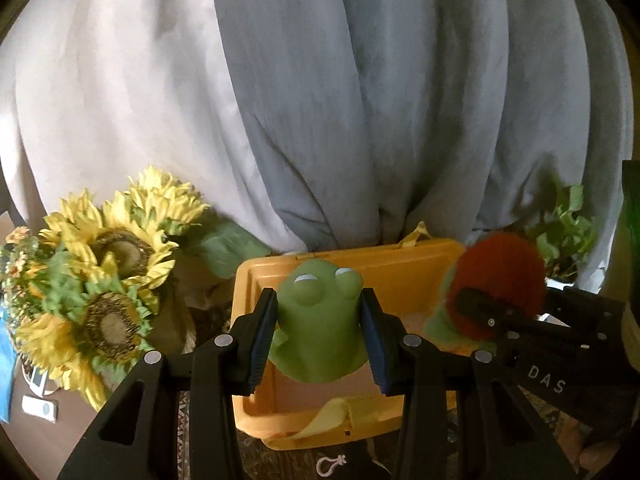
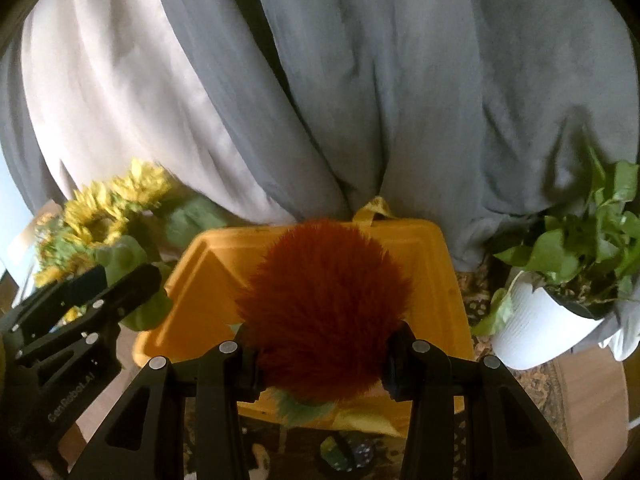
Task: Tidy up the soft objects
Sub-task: 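Lift the pompom and frog with both tools and carry them over the orange crate, then open both tools to drop the pompom and frog into the crate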
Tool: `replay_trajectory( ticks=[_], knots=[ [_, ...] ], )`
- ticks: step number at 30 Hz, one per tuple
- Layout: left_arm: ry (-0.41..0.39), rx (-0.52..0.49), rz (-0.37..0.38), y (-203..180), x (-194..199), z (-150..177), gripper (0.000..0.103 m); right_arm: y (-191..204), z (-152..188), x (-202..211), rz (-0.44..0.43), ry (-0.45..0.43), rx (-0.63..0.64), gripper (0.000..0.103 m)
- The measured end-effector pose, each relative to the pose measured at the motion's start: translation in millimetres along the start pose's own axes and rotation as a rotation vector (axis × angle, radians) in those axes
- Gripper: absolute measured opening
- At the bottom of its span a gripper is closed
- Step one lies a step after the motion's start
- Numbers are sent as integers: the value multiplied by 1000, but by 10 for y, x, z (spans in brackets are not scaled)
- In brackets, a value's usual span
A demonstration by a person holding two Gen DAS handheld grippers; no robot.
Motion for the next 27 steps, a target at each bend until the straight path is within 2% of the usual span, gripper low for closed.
replay_trajectory(
  ticks=[15, 17, 18, 22, 24, 27],
  knots=[
    [225, 46, 18, 167, -743, 237, 42, 46, 139, -723, 4, 189, 73, 45],
    [250, 50, 18, 179, -811, 274, 41, 60, 182, -808, 6, 220, 83, 47],
    [256, 51, 17, 185, -828, 283, 42, 54, 196, -819, 4, 227, 81, 51],
    [274, 67, 37, 196, -873, 309, 59, -2, 215, -859, -9, 253, 41, 70],
    [270, 67, 38, 188, -870, 310, 61, -34, 192, -840, 1, 244, 27, 70],
    [259, 75, 46, 181, -831, 301, 71, -70, 149, -767, 12, 221, 11, 70]
  ],
)
Point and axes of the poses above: each gripper's, at about its wrist camera, not at the fingertips, and x roughly against the way its jaws point, y to its left, z to its underside, the point moved 7 cm from there along -x, roughly the way its jaws point, and after that the axes turned 15 degrees about z, right-handed, at the moved point
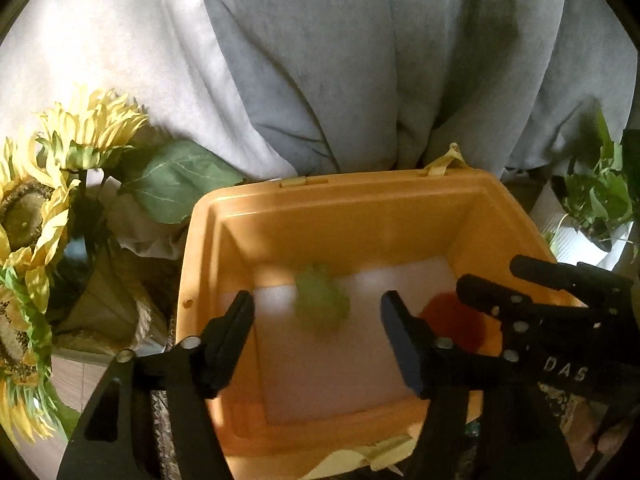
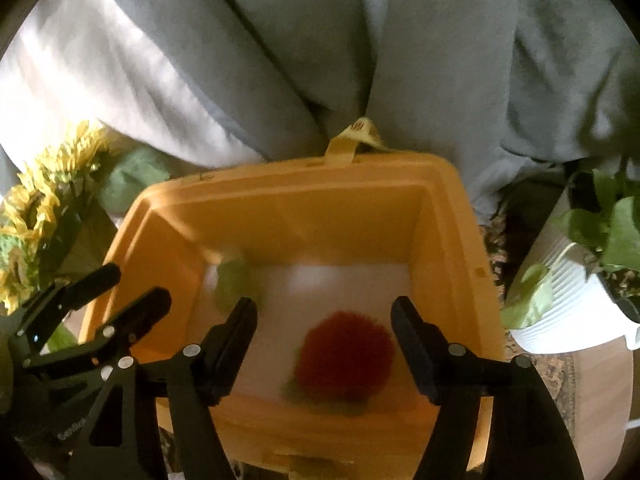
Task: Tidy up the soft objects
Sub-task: 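Open both tools to drop the pompom and frog into the crate, then move both tools back from the crate toward the remaining toys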
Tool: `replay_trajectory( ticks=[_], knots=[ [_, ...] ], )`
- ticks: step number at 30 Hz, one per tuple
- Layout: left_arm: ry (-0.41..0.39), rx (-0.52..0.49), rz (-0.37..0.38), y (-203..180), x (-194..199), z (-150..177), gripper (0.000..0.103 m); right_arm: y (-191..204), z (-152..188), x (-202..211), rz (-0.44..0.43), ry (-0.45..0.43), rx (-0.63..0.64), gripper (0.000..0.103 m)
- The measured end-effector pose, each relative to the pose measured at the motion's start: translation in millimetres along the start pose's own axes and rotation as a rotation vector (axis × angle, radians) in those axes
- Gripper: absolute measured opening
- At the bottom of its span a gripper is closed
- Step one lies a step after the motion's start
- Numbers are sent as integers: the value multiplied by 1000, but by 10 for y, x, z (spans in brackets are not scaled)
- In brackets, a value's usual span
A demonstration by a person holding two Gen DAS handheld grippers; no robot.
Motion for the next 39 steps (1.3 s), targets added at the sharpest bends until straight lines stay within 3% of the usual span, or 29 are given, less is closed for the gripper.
replay_trajectory(
  ticks=[12, 26, 39],
  knots=[
    [-82, -3, 31, -197, 454, 18, 88, -212, -13, 633, 42, -165, -66, 70],
    [-213, -60, 15, -410, 1254, 281, 90, -176, 346, 1259, 46, -242, -123, 70],
    [-316, -95, 1, -560, 1833, 647, 91, -158, 799, 1875, 119, -353, -150, 70]
  ],
)
Point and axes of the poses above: each gripper's, at about its wrist camera, not at the fingertips, and x roughly against the way its jaws point, y to its left, z to its underside, the point moved 7 cm from there along -x, roughly the way its jaws point, and after that the axes turned 15 degrees about z, right-handed, at the moved point
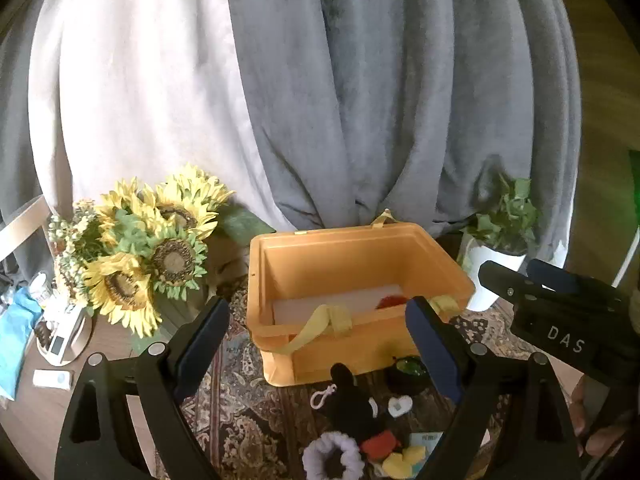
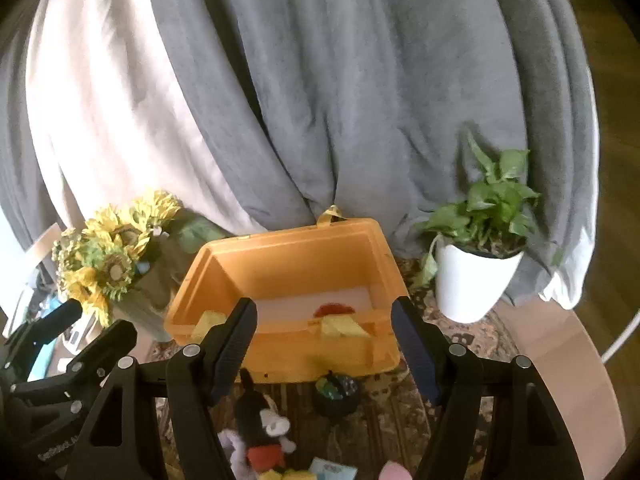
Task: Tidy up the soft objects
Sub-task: 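Move both tools back from the crate toward the remaining toys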
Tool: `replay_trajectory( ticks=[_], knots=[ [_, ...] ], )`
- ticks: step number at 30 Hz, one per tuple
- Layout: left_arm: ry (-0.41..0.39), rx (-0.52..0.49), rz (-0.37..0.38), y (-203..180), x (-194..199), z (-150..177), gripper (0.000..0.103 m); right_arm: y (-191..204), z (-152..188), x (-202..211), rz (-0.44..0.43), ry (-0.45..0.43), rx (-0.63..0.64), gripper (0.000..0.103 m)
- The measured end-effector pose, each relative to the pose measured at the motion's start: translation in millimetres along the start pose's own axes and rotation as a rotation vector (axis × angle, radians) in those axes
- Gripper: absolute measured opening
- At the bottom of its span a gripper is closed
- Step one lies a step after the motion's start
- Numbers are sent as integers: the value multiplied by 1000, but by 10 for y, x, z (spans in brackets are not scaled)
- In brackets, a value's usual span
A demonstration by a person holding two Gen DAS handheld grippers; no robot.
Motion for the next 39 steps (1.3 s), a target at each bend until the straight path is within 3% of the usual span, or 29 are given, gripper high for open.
replay_trajectory(
  ticks=[5, 7, 18, 27, 39],
  knots=[
    [-33, -21, 11, -35, 213, 108, 91, -66, 152, 237, 19, -27, -29, 71],
    [-50, -29, 13, -29, 292, 141, 91, -95, 208, 306, 26, -34, -52, 81],
    [-104, -93, 10, 3, 593, 479, 92, -82, 668, 512, 79, -26, -63, 81],
    [-41, -123, 2, 17, 594, 951, 92, -58, 1194, 496, 122, 39, -18, 81],
    [51, -116, 24, 60, 504, 1400, 92, -16, 1721, 311, 115, 174, 33, 81]
  ],
)
Point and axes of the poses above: each gripper's, at about its wrist camera, not at the fingertips, and x roughly against the way its jaws point, y to its left, z to its underside, the point moved 7 cm from there along -x, roughly the way its jaws point, and after that the axes turned 15 degrees about z, right-handed, at the moved point
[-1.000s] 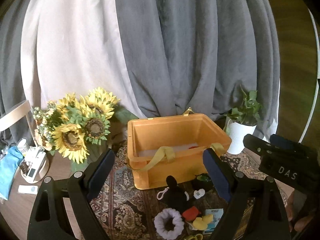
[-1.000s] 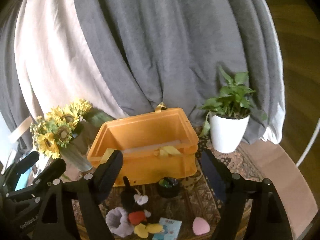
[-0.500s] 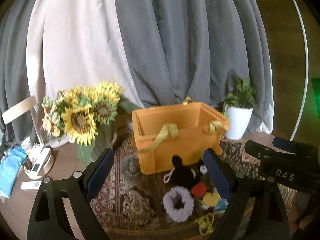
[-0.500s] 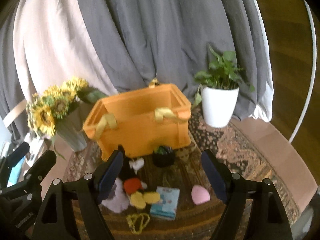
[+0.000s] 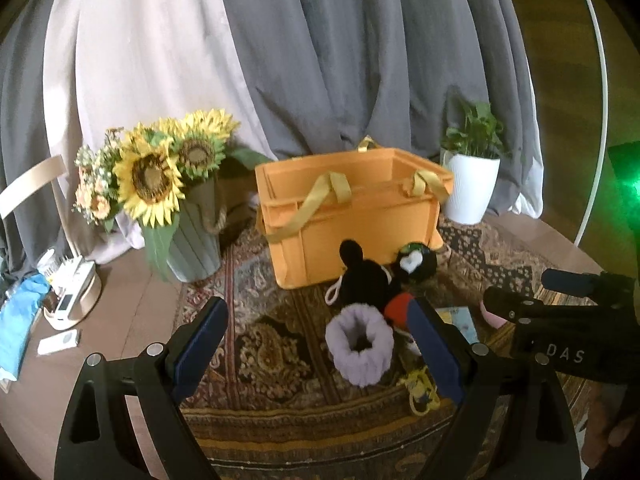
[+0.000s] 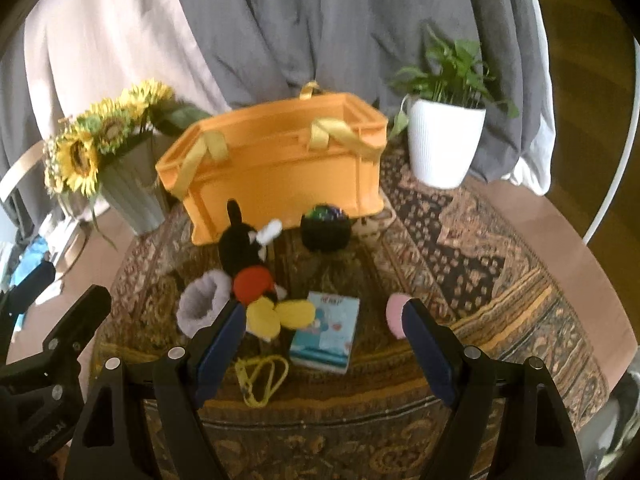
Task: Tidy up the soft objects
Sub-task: 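Move both tools back from the crate toward the remaining toys, then grasp the blue tissue pack with the right tool while the left tool grasps the white fluffy ring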
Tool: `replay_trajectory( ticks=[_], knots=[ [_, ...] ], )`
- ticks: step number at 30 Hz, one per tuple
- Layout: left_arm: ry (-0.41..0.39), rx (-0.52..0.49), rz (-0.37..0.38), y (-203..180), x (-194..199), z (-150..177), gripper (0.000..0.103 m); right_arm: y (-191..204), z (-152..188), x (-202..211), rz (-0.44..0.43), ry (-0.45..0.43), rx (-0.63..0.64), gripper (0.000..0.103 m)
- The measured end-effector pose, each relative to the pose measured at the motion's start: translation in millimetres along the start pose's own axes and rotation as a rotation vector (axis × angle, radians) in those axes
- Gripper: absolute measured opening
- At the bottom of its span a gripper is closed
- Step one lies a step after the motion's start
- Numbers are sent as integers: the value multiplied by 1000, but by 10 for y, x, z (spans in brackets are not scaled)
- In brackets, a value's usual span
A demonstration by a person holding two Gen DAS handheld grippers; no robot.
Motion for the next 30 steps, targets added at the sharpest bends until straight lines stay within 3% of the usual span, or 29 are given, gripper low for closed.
replay_trajectory(
  ticks=[9, 23, 30],
  knots=[
    [86, 11, 22, -6, -228, 282, 92, 30, 272, -284, 6, 105, 23, 81],
    [168, 61, 90, 18, -630, 499, 91, 153, 408, -620, 4, 175, 30, 81],
    [201, 97, 117, 40, -843, 568, 86, 141, 440, -801, 11, 218, 11, 81]
  ],
)
Point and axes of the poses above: each gripper's, at about its wrist camera, not at the fingertips, and x roughly against the way its jaws point, y to its left, z to its underside, the point moved 7 cm from there along -x, roughly the way its jaws point, and after that the axes turned 15 degrees about z, right-handed, at the moved point
